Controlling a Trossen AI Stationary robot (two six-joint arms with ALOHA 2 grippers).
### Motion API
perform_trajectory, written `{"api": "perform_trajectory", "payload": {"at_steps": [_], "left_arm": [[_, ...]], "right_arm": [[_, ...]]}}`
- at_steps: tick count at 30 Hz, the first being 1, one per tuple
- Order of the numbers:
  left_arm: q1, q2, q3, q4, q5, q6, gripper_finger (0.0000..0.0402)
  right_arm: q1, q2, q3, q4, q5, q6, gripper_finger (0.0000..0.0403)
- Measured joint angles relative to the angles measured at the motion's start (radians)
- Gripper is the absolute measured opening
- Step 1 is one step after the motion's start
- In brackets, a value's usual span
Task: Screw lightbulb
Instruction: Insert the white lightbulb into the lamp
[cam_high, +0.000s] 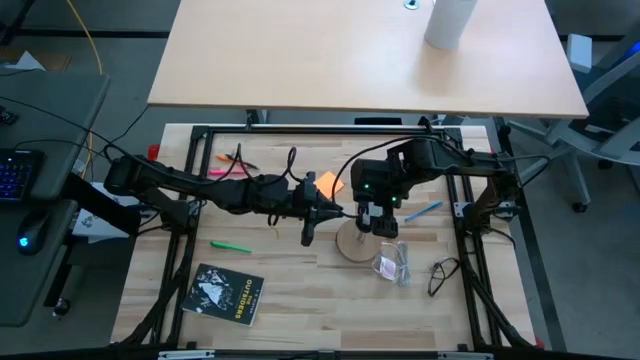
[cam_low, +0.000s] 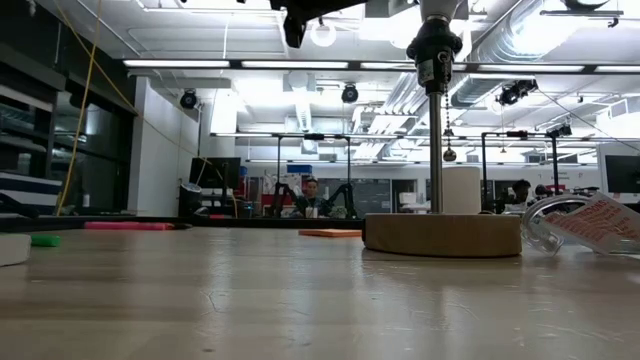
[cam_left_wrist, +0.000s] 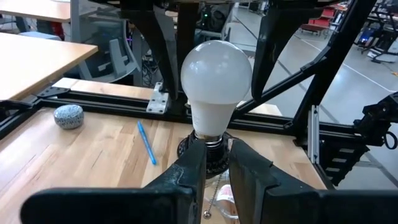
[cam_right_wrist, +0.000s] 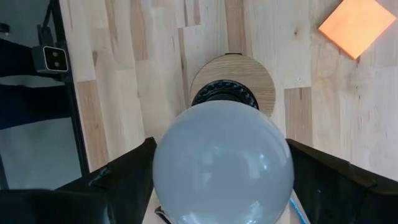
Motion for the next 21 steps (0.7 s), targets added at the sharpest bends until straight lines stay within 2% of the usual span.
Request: {"api": "perform_trajectory", "payload": {"at_steps": [21], "left_arm": [[0.000, 0.000, 0.000, -0.006, 0.000, 0.000, 0.0056]], "right_arm": [[0.000, 0.000, 0.000, -0.001, 0.001, -0.007, 0.0343]]}}
